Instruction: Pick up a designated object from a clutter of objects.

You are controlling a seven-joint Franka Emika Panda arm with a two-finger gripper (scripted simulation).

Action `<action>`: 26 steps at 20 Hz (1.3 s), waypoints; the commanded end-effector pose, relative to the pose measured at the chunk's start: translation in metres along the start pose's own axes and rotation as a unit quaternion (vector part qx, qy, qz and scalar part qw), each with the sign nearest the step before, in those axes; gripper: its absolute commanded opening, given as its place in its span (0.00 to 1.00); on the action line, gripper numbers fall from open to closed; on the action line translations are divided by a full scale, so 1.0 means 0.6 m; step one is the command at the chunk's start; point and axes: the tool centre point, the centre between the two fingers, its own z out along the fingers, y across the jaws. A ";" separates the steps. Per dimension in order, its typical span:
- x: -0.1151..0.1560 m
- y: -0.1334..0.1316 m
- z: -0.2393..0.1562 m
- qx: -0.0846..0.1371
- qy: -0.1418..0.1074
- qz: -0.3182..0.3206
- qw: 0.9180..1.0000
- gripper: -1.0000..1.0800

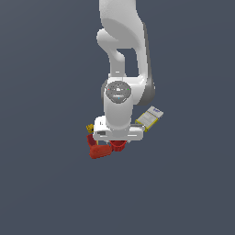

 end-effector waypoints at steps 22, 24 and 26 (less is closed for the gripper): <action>-0.098 0.290 -0.379 0.001 0.001 0.001 1.000 0.00; -0.102 0.308 -0.402 0.000 0.001 0.001 1.000 0.00; -0.106 0.323 -0.421 0.000 0.001 0.001 1.000 0.00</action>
